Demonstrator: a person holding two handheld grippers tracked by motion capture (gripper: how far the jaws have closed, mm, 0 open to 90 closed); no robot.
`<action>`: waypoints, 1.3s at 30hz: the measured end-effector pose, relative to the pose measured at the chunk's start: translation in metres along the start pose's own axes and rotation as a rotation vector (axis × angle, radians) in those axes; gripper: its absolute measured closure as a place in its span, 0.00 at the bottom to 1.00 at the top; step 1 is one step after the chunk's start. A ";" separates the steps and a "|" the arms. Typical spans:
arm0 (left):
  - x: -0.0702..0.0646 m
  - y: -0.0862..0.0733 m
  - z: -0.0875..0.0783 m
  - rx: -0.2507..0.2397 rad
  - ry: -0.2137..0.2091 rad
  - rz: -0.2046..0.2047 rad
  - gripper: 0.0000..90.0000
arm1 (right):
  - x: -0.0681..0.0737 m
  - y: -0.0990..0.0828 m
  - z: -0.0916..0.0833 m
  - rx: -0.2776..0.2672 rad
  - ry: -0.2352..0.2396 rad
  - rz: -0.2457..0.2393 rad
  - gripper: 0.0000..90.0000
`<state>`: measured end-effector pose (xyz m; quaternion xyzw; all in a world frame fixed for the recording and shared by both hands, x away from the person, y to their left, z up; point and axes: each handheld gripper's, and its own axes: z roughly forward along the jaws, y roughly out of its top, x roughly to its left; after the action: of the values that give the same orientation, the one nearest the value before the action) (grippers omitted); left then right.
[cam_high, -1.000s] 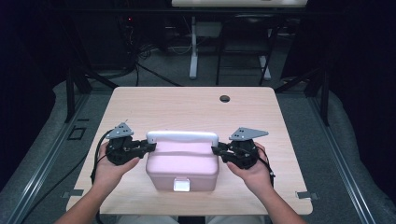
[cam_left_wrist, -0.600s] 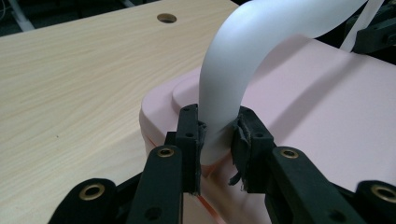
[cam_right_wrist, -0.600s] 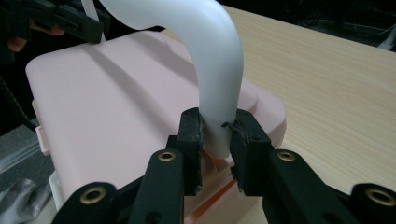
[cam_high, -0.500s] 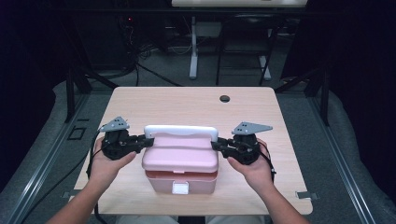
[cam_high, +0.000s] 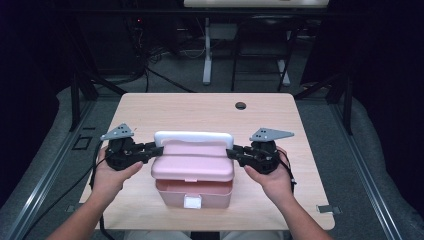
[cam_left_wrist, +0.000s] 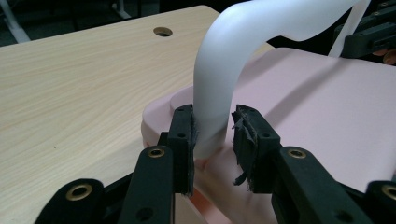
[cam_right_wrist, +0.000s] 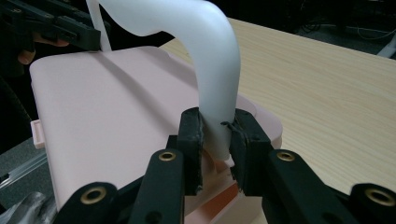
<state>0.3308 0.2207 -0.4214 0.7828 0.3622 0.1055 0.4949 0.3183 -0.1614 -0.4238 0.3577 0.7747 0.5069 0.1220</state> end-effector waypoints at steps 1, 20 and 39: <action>0.000 -0.001 -0.002 -0.003 0.002 0.002 0.76 | 0.000 0.000 0.000 -0.002 0.000 0.003 0.83; -0.001 -0.030 -0.023 0.014 0.016 0.001 0.91 | -0.003 0.008 -0.001 0.000 0.001 0.006 0.83; -0.007 -0.046 -0.009 0.060 -0.012 0.004 1.00 | -0.004 0.010 0.000 -0.003 -0.003 0.008 0.83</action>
<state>0.2999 0.2342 -0.4550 0.7987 0.3606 0.0908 0.4732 0.3255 -0.1620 -0.4161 0.3615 0.7724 0.5079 0.1215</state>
